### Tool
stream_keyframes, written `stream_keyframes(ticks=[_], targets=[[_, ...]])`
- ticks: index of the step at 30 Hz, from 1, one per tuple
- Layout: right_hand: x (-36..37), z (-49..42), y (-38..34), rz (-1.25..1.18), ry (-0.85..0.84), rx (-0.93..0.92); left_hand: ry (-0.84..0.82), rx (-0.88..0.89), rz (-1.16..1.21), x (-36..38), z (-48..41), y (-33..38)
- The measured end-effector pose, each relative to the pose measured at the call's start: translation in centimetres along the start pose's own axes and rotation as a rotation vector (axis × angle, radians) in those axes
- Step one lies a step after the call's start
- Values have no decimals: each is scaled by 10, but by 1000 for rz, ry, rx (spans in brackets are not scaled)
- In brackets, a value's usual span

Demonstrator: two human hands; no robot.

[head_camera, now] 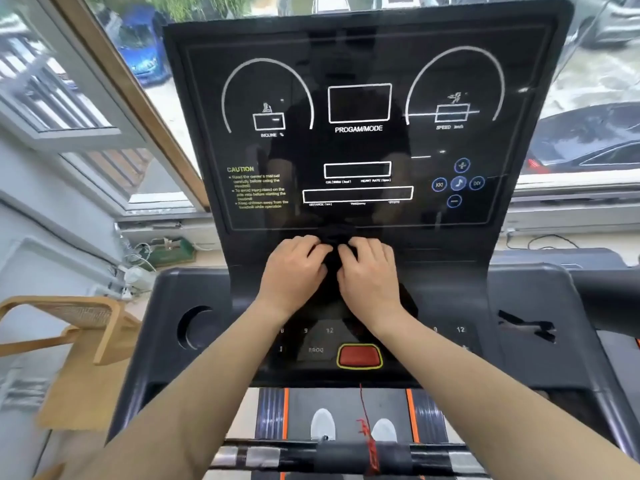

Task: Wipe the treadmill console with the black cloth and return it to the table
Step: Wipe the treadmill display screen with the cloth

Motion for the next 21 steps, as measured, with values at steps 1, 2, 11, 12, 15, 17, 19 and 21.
stream_keyframes(ticks=[1,2,11,12,15,17,19,21], targets=[[9,-4,-17,-13,-21,-23,0,-22,-15,-6,7,-16],[17,-7,-32,-16,-40,-45,-6,-41,-27,-11,14,-29],[-2,-3,1,90,-22,-154,-7,-58,-47,-1,6,-7],[-11,2,23,107,-22,-128,-12,-19,-27,5,-1,12],[-41,18,88,182,-25,-45,-67,52,39,28,-29,73],[-56,26,124,217,-39,29,-118,86,75,44,-47,109],[-68,29,148,213,-35,93,-150,134,87,52,-58,134],[-85,25,162,180,37,138,-128,167,96,47,-66,147]])
Point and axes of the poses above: each hand's wrist, its own z-axis away from the middle knuckle, its own x-axis out of the palm, y = z × x, the point moved 10 cm from there along -z, towards the middle knuckle, and after that the axes turned 5 degrees about -z, right-handed, at the moved point
